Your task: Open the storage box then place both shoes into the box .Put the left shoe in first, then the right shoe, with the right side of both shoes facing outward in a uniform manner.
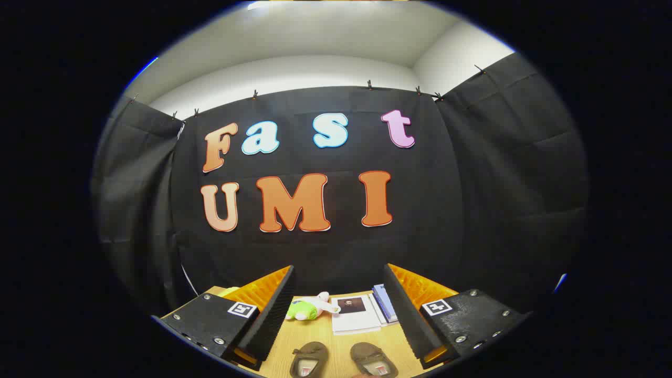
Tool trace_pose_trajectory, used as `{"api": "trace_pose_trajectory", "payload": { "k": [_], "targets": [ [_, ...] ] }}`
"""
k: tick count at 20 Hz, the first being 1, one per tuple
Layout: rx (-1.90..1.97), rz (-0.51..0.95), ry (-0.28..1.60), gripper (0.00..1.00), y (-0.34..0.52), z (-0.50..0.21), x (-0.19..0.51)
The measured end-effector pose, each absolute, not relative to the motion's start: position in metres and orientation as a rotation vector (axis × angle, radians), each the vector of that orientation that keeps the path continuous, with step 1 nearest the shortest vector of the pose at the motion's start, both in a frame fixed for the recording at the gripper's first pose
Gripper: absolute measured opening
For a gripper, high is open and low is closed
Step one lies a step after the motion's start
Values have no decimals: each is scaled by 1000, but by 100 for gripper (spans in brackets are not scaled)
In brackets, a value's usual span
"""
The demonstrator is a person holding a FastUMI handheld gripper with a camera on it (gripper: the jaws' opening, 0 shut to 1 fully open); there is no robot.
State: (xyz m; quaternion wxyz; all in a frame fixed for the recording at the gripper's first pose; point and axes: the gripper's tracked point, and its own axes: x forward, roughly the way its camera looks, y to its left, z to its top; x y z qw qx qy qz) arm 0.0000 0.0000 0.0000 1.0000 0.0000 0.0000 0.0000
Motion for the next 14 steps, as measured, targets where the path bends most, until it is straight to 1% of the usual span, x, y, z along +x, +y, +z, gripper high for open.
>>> {"api": "trace_pose_trajectory", "payload": {
  "k": [5,7,14],
  "targets": [
    [60,-30,19,98,-9,0,-6],
    [70,-16,12,98,-5,-1,-12],
    [77,-67,40,98,-35,2,-23]
  ]
}}
